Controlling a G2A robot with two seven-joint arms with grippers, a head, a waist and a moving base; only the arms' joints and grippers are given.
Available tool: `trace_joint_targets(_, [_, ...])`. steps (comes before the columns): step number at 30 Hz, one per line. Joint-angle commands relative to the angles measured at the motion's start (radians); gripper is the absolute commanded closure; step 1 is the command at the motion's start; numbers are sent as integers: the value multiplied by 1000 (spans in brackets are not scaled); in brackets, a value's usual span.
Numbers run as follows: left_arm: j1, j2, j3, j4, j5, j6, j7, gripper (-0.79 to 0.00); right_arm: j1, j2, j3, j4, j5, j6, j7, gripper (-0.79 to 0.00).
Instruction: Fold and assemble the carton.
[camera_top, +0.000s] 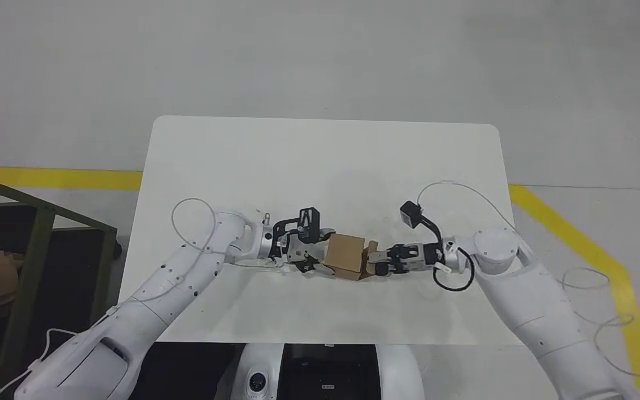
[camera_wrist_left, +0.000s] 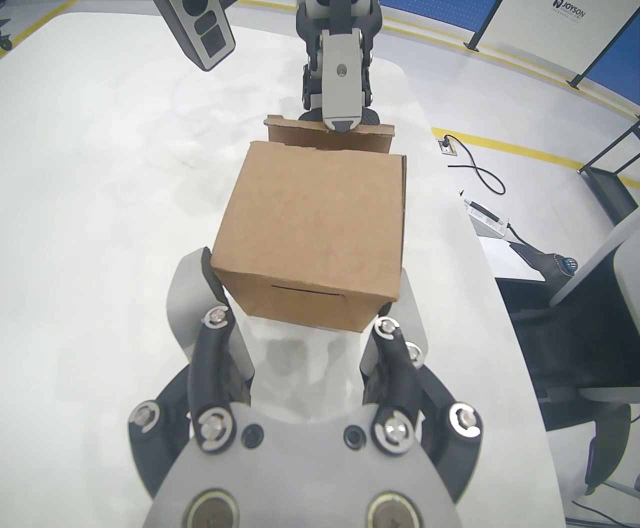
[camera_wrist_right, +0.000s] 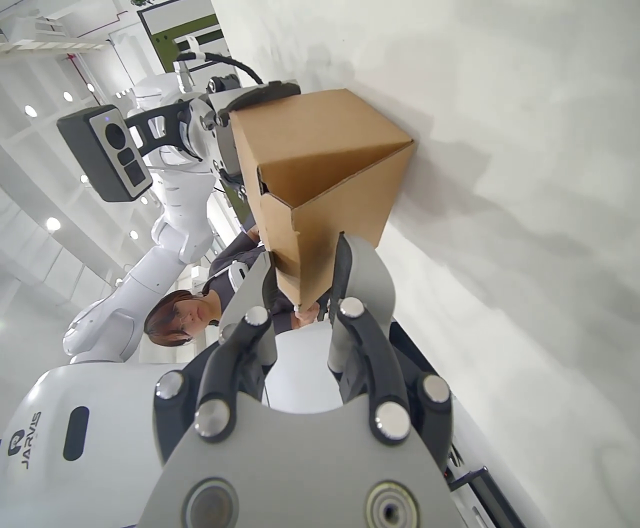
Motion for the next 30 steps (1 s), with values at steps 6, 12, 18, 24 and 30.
trace_joint_targets(6, [-3,0,6,2,2,0,5,-434,1,2,-5,-8,-22,18,-7,-191])
trace_joint_targets(12, [-4,0,7,1,4,0,9,-428,3,3,-14,-21,-45,36,-18,-185])
trace_joint_targets(18, [-3,1,7,2,3,0,8,-416,5,1,-23,-26,-47,36,-25,-169])
trace_joint_targets(24, [-3,1,8,3,3,0,9,-391,5,-3,-27,-4,-10,13,-20,-160])
trace_joint_targets(30, [-2,1,8,5,2,0,9,-391,10,-5,-33,9,-8,6,-20,-154])
